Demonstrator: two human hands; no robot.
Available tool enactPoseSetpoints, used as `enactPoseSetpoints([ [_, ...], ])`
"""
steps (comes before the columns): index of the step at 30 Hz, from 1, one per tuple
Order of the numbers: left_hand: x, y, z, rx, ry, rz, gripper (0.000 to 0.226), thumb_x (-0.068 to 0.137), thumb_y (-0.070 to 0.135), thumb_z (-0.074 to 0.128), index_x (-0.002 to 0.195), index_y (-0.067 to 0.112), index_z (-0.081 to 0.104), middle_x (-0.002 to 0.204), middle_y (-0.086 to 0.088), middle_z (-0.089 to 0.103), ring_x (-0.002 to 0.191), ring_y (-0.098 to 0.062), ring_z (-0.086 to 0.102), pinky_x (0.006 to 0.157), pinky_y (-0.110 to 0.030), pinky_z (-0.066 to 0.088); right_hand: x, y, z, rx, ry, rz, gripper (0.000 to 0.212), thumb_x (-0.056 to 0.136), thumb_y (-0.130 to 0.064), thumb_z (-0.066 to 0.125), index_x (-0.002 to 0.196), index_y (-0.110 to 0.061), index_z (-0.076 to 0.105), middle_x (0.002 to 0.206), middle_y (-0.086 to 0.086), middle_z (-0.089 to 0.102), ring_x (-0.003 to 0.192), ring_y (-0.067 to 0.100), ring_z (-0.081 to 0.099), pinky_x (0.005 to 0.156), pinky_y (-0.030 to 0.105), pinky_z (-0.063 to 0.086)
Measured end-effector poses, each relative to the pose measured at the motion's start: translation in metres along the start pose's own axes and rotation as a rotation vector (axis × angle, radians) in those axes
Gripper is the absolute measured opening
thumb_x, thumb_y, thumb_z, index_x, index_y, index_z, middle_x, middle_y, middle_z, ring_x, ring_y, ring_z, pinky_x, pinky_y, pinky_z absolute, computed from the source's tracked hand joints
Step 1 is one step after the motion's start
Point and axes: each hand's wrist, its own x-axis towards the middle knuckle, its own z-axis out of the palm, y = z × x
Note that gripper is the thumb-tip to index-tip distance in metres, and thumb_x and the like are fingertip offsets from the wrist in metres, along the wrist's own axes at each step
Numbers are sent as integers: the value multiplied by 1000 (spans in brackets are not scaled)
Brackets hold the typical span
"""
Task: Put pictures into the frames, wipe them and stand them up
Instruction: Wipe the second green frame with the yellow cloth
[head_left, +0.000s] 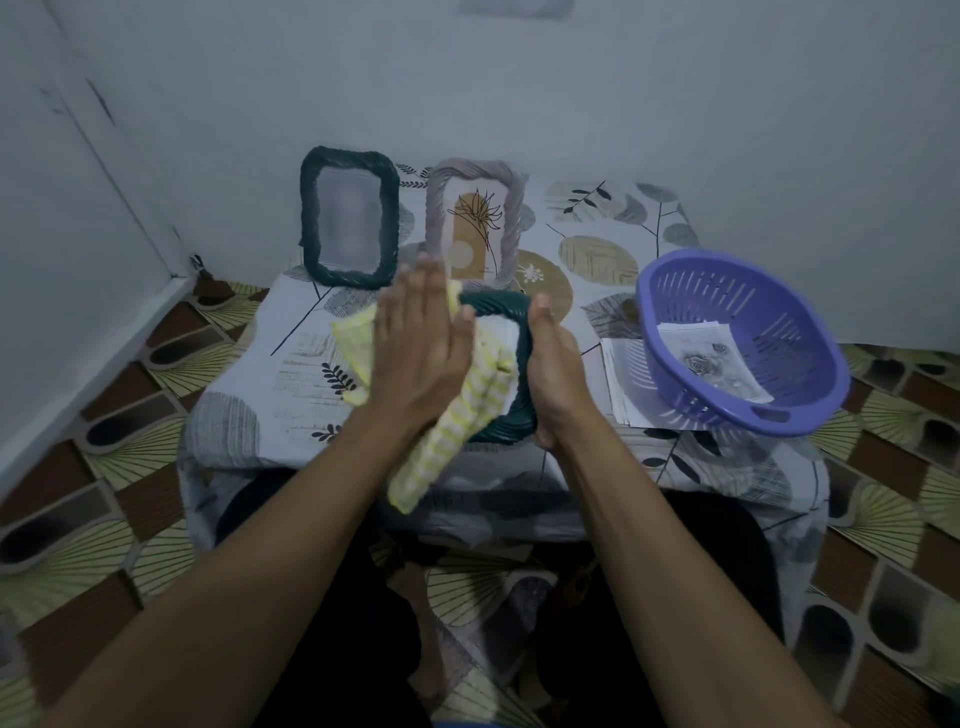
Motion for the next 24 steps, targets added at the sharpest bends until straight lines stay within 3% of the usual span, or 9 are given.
enactPoseSetpoints([
  [2,-13,19,9,-51,-59,122,74,95,48,1,157,9,0,166,-9,-3,153,-20,-8,124,-42,-6,1,6,3,57,12,32,47,107,-42,36,107,-8,68,87,3,76,81,14,73,72,29,60],
  [5,-28,23,17,-104,-175,317,67,99,39,9,157,9,-2,166,-9,-9,152,-19,-14,124,-42,-5,6,7,-3,138,60,85,43,107,-36,39,93,-10,69,73,-1,72,63,7,69,55,19,53],
  [8,-41,5,25,-1,-250,471,61,102,43,10,157,23,-8,165,5,-13,152,-12,-15,124,-40,-2,9,8,-19,139,100,112,48,106,-45,39,90,-12,70,77,4,71,71,20,69,62,28,55],
  [10,-43,-12,25,64,-242,393,60,100,55,0,154,35,-17,161,16,-24,150,-9,-20,124,-45,-3,9,8,-24,138,96,120,51,106,-48,36,85,-13,66,71,5,67,65,27,64,61,35,53],
  [12,-39,-30,23,106,-191,204,62,96,61,-7,151,38,-24,157,19,-32,148,-14,-26,122,-52,-7,7,8,-27,136,87,121,51,106,-48,34,93,-12,68,82,11,72,75,30,70,73,44,58],
  [15,-24,-43,16,136,-110,-54,67,97,59,1,154,31,-20,158,7,-33,149,-26,-22,119,-53,-11,5,11,-24,130,77,131,59,105,-53,34,116,-5,66,111,22,71,101,41,69,91,61,53],
  [18,-6,-30,7,122,-23,-216,76,96,53,7,158,12,-6,164,-12,-17,152,-33,-11,121,-52,-6,4,14,-13,145,67,139,59,104,-54,35,125,-8,63,114,17,72,104,35,69,92,55,56],
  [21,-4,-7,7,65,-14,-162,76,96,50,7,156,6,-5,164,-16,-14,152,-30,-10,122,-46,-8,3,18,-1,187,60,166,63,99,-60,43,131,-9,61,123,13,69,112,31,67,97,50,54],
  [24,-17,12,17,33,-90,149,67,99,47,5,151,11,-15,160,-7,-21,151,-24,-15,122,-41,-14,3,18,3,280,48,207,53,103,-48,43,123,-6,66,111,17,73,105,32,70,87,42,57],
])
